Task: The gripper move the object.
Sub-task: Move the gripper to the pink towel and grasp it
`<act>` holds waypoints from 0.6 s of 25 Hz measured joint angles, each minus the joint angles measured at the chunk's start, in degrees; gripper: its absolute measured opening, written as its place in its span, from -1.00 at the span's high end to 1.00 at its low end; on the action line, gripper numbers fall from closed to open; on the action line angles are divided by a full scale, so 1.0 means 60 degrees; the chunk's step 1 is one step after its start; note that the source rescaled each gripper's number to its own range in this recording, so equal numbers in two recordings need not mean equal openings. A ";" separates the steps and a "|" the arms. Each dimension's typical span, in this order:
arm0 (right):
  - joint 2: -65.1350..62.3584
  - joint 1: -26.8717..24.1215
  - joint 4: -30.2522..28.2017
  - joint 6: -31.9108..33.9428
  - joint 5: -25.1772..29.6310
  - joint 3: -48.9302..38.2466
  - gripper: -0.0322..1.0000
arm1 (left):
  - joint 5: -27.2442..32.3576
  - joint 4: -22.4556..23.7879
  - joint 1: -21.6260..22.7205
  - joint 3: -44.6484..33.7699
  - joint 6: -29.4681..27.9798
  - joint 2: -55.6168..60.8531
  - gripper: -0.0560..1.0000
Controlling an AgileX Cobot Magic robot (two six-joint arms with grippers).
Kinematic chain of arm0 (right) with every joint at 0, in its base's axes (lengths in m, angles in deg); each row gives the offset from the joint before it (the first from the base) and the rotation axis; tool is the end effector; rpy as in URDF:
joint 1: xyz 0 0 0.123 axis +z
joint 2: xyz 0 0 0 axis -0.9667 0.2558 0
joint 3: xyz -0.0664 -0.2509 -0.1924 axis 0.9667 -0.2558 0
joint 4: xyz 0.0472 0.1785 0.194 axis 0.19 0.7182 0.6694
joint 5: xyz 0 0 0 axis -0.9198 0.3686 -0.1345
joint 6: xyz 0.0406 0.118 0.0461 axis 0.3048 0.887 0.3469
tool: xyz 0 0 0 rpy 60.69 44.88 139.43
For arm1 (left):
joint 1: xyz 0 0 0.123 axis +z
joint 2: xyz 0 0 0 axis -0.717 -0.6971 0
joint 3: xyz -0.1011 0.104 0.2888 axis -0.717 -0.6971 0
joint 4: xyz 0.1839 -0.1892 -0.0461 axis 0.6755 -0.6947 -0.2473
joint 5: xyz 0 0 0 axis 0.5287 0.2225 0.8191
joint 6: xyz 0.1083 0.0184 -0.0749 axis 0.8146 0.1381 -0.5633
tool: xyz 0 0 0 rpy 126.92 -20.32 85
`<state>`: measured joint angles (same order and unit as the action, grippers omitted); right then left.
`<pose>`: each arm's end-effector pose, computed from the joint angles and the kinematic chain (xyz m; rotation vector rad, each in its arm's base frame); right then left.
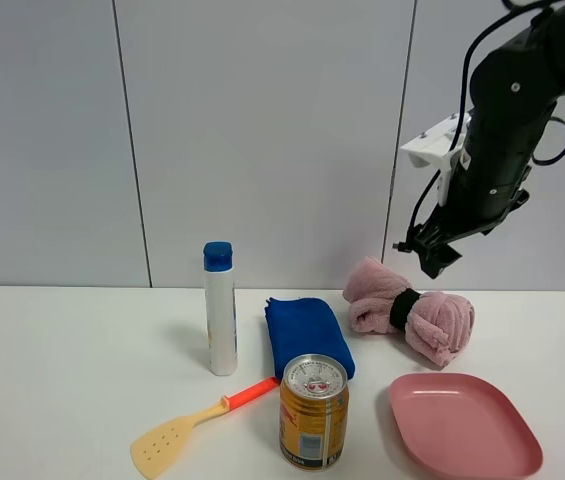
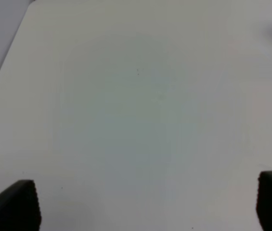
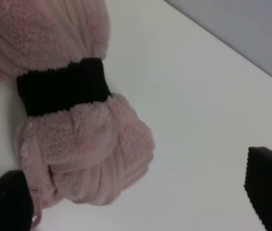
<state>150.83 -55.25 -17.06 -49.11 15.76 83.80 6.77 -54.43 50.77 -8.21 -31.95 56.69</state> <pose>0.4342 0.1174 0.2132 -0.8318 2.4546 -0.3863 0.0070 0.0072 0.2688 -0.0830 2.0273 0.1277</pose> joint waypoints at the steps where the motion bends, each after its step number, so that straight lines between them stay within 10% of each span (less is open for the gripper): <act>1: 0.0206 0.0000 -0.0040 0.0000 -0.0123 0.0000 -0.99 | 0.0000 0.0000 0.0000 0.0000 0.0000 0.0000 -1.00; 15: 0.2276 -0.0537 -0.0493 0.0903 -0.2823 0.0000 -0.99 | 0.0000 0.0000 0.0000 0.0000 0.0000 0.0000 -1.00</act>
<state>164.48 -58.48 -20.02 -43.69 -1.18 83.80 6.77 -54.43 50.77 -8.21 -31.95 56.69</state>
